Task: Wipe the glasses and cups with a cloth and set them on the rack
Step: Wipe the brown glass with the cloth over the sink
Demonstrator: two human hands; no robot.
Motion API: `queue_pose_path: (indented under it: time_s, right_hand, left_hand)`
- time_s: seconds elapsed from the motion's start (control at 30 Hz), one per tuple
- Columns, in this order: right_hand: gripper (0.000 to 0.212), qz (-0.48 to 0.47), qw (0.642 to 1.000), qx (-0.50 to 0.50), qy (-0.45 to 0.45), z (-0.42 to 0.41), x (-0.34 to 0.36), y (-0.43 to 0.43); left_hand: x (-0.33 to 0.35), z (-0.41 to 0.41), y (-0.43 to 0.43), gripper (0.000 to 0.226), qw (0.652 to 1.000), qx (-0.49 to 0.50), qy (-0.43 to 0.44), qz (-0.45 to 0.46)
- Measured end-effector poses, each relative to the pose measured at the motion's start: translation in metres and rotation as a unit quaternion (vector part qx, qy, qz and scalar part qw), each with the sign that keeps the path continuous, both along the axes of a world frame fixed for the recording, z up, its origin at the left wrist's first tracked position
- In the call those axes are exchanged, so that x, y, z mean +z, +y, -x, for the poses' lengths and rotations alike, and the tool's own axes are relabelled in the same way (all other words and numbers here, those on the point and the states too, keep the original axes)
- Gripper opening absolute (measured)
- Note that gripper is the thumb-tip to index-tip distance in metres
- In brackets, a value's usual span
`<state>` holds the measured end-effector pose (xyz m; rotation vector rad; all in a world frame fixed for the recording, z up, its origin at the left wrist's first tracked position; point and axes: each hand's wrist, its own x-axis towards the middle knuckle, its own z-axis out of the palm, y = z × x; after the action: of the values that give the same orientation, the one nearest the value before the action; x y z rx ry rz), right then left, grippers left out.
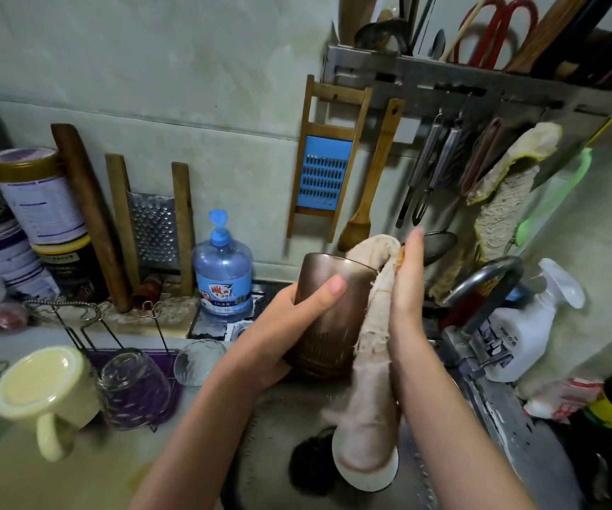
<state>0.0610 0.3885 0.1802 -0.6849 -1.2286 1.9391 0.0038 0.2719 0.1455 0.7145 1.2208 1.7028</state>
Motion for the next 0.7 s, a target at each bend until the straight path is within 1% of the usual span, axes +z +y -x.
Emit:
queue_pose_path:
  time_s: [0.03,0.07,0.1,0.13,0.17,0.2,0.23,0.27,0.3,0.37,0.4,0.43,0.47,0.5,0.57,0.6,0.63,0.67,0.7]
  right_hand:
    - [0.068,-0.012,0.999,0.029,0.006,0.001,0.0,-0.004]
    - [0.073,-0.055,0.997,0.055,-0.01,0.001,-0.002,-0.012]
    - [0.078,-0.105,0.992,0.065,-0.033,0.001,-0.005,-0.021]
    - [0.083,-0.152,0.984,0.073,-0.052,-0.002,-0.01,-0.031]
    - [0.082,-0.211,0.971,0.09,-0.06,-0.007,-0.016,-0.04]
    - [0.074,-0.272,0.956,0.094,-0.059,-0.012,-0.021,-0.049]
    - [0.063,-0.334,0.935,0.095,-0.08,-0.019,-0.027,-0.055]
    - [0.057,-0.382,0.912,0.108,-0.102,-0.026,-0.028,-0.064]
    - [0.06,-0.434,0.885,0.114,-0.12,-0.031,-0.036,-0.068]
    - [0.064,-0.486,0.857,0.127,-0.113,-0.038,-0.042,-0.068]
    - [0.062,-0.493,0.854,0.133,-0.099,-0.037,-0.041,-0.064]
    - [0.056,-0.486,0.859,0.136,-0.089,-0.033,-0.039,-0.058]
    - [0.051,-0.467,0.869,0.132,-0.092,-0.027,-0.036,-0.05]
    - [0.05,-0.452,0.88,0.112,-0.093,-0.022,-0.029,-0.044]
    - [0.067,-0.411,0.905,0.065,-0.084,-0.009,-0.02,-0.029]
    - [0.075,-0.376,0.921,0.051,-0.083,-0.007,-0.014,-0.024]
    - [0.078,-0.334,0.937,0.05,-0.09,-0.004,-0.013,-0.019]
    - [0.075,-0.292,0.95,0.066,-0.088,-0.004,-0.014,-0.016]
    - [0.068,-0.267,0.956,0.09,-0.084,-0.007,-0.015,-0.02]
  left_hand:
    - [0.0,-0.002,0.001,0.055,1.0,0.003,-0.029,-0.007]
    - [0.0,-0.003,0.004,0.056,0.998,0.025,-0.056,-0.015]
    - [-0.001,-0.002,0.007,0.062,0.996,0.055,-0.065,-0.02]
    - [-0.001,-0.002,0.01,0.067,0.994,0.083,-0.058,-0.028]
    - [-0.001,-0.002,0.011,0.067,0.993,0.104,-0.043,-0.036]
    - [0.0,0.0,0.012,0.065,0.991,0.124,-0.028,-0.036]
    - [0.001,0.002,0.012,0.06,0.989,0.142,-0.007,-0.029]
    - [0.003,0.006,0.011,0.056,0.987,0.159,0.012,-0.017]
    - [0.004,0.01,0.011,0.054,0.985,0.172,0.033,-0.005]
    - [0.005,0.015,0.01,0.061,0.986,0.158,0.045,0.009]
    - [0.004,0.016,0.01,0.06,0.99,0.142,0.025,0.005]
    - [0.005,0.013,0.009,0.052,0.991,0.131,0.011,-0.008]
    - [0.005,0.009,0.008,0.043,0.992,0.122,0.002,-0.019]
    - [0.005,0.005,0.008,0.039,0.994,0.109,-0.004,-0.027]
    - [0.001,-0.001,0.008,0.048,0.996,0.077,-0.04,-0.023]
    - [0.001,-0.004,0.007,0.05,0.996,0.068,-0.047,-0.024]
    - [0.0,-0.004,0.007,0.049,0.996,0.072,-0.042,-0.025]
    - [0.001,-0.005,0.006,0.048,0.996,0.077,-0.036,-0.034]
    - [0.001,-0.006,0.005,0.049,0.995,0.085,-0.032,-0.044]
